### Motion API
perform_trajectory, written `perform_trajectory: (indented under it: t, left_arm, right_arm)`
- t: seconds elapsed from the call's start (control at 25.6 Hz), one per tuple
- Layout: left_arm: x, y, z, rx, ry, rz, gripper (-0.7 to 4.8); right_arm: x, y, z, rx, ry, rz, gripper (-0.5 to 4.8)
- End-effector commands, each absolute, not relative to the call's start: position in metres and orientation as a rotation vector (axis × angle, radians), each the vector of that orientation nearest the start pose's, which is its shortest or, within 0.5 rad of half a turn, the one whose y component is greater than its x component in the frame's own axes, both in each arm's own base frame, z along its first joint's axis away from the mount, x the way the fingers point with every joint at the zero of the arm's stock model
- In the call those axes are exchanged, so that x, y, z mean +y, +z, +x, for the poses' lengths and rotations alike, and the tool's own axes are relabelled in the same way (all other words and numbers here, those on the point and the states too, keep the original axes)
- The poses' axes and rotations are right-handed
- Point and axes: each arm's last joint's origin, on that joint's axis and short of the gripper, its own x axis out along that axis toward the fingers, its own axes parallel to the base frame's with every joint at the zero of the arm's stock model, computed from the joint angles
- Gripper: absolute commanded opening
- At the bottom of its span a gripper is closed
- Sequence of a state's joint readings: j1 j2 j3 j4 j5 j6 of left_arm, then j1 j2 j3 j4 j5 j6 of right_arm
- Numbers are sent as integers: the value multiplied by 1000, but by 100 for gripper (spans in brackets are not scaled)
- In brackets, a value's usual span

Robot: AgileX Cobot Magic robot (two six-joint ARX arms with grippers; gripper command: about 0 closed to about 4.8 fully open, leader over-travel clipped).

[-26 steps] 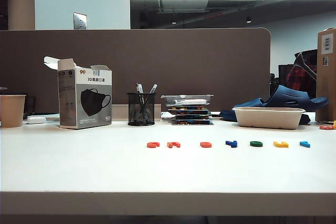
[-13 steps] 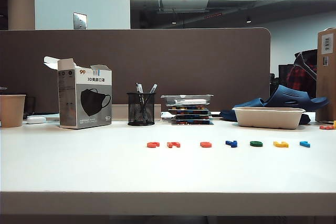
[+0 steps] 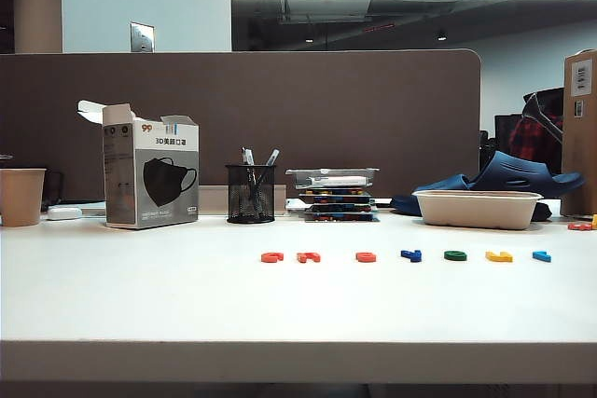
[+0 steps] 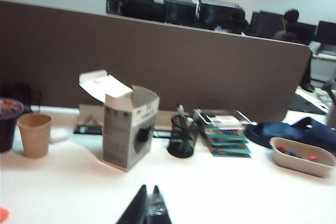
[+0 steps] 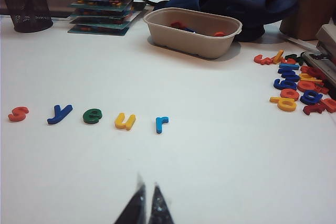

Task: Select the appropriate letters from the row of letter magnets placed on the table to arrange into the word "yes".

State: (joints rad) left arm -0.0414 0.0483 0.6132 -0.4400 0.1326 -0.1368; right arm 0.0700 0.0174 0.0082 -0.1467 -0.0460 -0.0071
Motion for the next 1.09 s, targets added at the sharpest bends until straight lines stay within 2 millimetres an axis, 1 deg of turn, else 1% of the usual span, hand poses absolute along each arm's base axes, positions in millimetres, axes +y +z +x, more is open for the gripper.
perform_trajectory:
  t: [0.04, 0.08, 0.16, 0.31, 0.59, 0.74, 0.78, 0.9, 1.02, 1.09]
  left_arm:
    - [-6, 336, 18, 11, -232, -171, -5]
    - [-7, 349, 16, 34, -256, -173, -5]
    - [-8, 366, 15, 59, -278, -175, -5]
    - [-9, 397, 21, 141, -332, -188, -5]
    - [-14, 445, 35, 353, -439, -252, -5]
    - [-16, 463, 43, 412, -508, -273, -5]
    - [-17, 470, 49, 432, -529, -285, -5]
    - [-23, 475, 66, 500, -586, -320, -5]
    - [-32, 472, 80, 610, -626, -398, -5]
    - [-42, 469, 91, 686, -659, -435, -5]
  right_arm:
    - [8, 151, 97, 131, 115, -10, 14]
    - [8, 152, 97, 125, 115, -10, 14]
    - [8, 153, 97, 116, 115, -10, 14]
    - [8, 153, 97, 111, 115, -10, 14]
    - [8, 153, 97, 110, 115, -10, 14]
    - [8, 153, 97, 111, 114, -10, 14]
    - [8, 153, 97, 111, 115, -10, 14]
    - [8, 153, 97, 111, 114, -10, 14]
    - [8, 153, 97, 111, 114, -10, 13]
    - [8, 153, 97, 111, 113, -10, 14]
